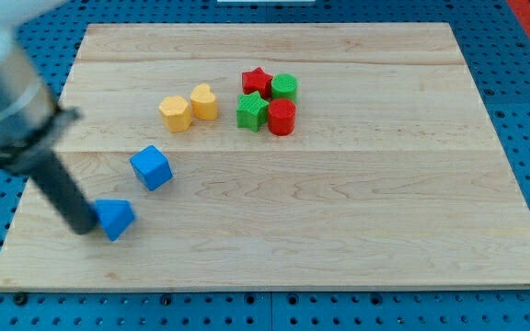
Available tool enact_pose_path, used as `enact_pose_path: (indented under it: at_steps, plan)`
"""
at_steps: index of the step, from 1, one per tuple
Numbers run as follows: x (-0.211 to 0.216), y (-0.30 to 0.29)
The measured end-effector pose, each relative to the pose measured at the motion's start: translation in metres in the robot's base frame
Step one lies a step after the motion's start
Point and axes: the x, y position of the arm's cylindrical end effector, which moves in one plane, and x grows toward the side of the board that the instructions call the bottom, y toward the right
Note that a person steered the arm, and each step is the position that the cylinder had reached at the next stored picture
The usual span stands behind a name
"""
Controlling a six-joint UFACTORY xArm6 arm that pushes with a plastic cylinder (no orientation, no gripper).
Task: Move the blue triangle to bottom center
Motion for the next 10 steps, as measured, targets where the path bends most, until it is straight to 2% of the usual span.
enact_pose_path:
  at_steps: [1, 2, 3, 5, 6, 7, 8, 9, 10]
  plan:
    - [0.000, 0.093]
    - [0.000, 0.095]
    - [-0.016, 0.049]
    - [-0.040, 0.131]
    - [-0.042, 0.142]
    - [-0.062, 0.177]
    - [-0.060, 0.209]
    - [-0.030, 0.234]
    - [-0.003, 0.234]
